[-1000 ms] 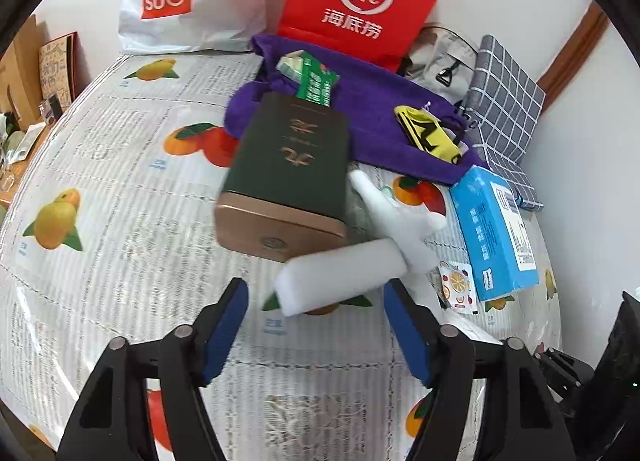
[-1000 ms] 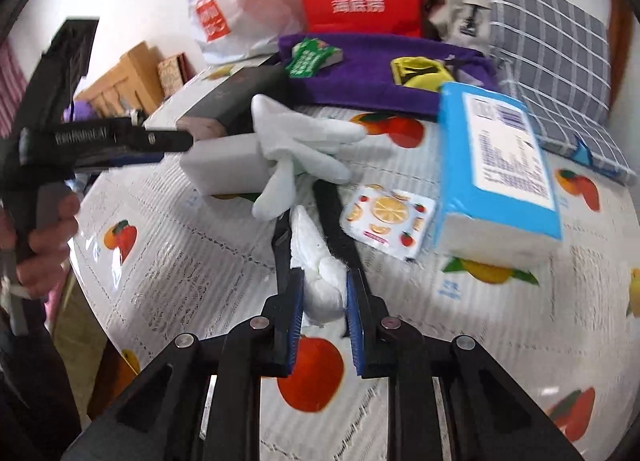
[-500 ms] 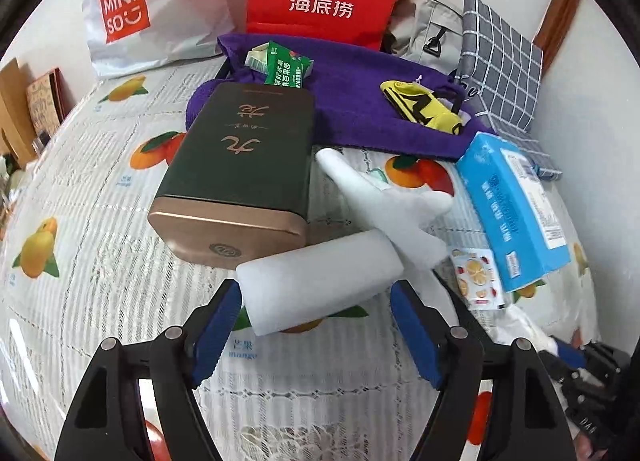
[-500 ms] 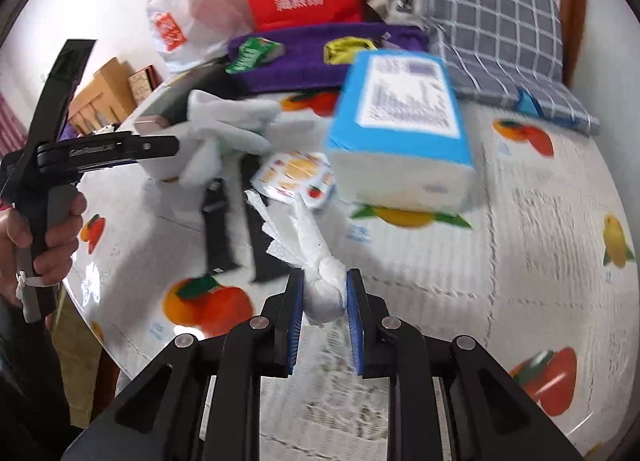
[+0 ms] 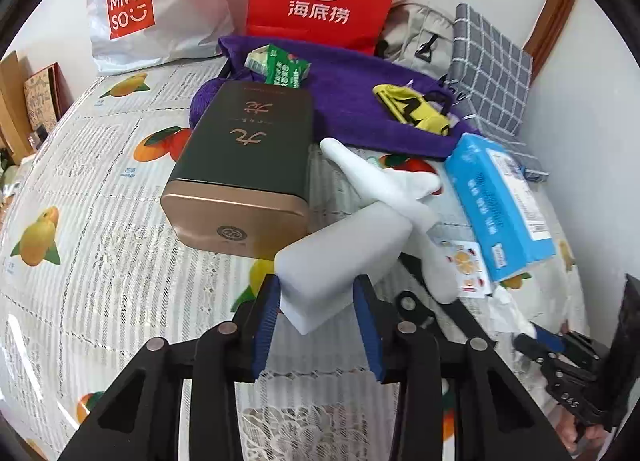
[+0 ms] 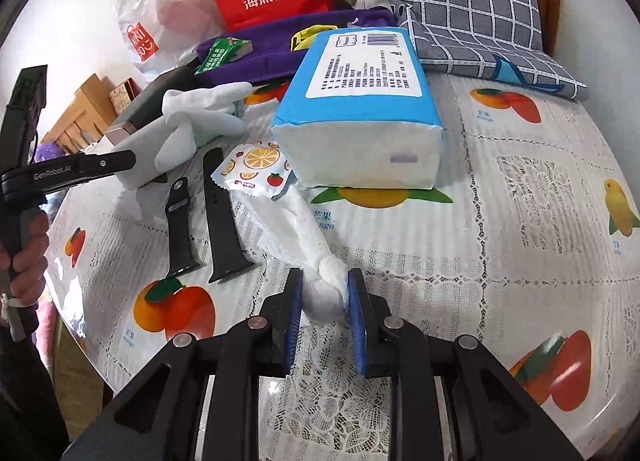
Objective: Organize soft objects
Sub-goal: 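Lift and carry the glove and sponge block toward the purple towel with both tools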
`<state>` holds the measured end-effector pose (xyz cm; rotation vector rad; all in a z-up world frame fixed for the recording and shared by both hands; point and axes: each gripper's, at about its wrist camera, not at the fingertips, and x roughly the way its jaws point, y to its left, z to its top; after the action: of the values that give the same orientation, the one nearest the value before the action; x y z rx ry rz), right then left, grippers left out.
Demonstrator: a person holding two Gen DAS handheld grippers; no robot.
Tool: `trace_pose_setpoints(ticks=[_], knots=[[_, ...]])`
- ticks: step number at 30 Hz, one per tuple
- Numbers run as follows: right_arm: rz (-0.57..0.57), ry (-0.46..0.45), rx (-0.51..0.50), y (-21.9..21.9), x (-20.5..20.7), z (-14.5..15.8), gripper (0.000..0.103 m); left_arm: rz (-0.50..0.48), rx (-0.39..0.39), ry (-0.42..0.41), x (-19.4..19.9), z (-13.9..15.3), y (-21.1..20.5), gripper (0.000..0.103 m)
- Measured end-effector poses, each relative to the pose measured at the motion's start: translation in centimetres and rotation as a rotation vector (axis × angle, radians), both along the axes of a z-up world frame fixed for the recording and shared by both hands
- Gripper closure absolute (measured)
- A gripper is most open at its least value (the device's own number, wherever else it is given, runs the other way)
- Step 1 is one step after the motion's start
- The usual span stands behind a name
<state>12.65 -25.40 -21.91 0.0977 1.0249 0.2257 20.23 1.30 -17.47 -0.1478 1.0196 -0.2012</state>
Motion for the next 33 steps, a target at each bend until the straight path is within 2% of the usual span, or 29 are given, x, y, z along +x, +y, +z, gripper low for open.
trace_pose_setpoints(ticks=[4,5,9,13,20,33], knots=[[-0.005,-0.017,-0.011,0.2,-0.3,-0.2,0.078,-0.01,0.01,-0.014,-0.8,0.5,-0.2,0.069],[-0.005,-0.022,-0.021,0.3,-0.4,-0.1,0.081,-0.013,0.013,-0.016,-1.1,0.6,-0.2,0.069],[0.014,-0.051,-0.098,1.1,-1.2,0.2,0.082,-0.018,0.009,-0.032,-2.2,1.3,0.0,0.069],[0.006,-0.05,-0.035,0.8,-1.7,0.9,0.082,-0.003,0.012,-0.039,-3.0,1.8,0.4,0.069],[-0.044,-0.07,0.005,-0.1,-2.1,2.8,0.082,0.042,-0.008,-0.05,-4.4,3.1,1.8,0.069],[-0.061,-0.179,0.007,0.1,-3.5,8.0,0.082,0.063,-0.033,-0.125,-6.2,7.3,2.9,0.069]])
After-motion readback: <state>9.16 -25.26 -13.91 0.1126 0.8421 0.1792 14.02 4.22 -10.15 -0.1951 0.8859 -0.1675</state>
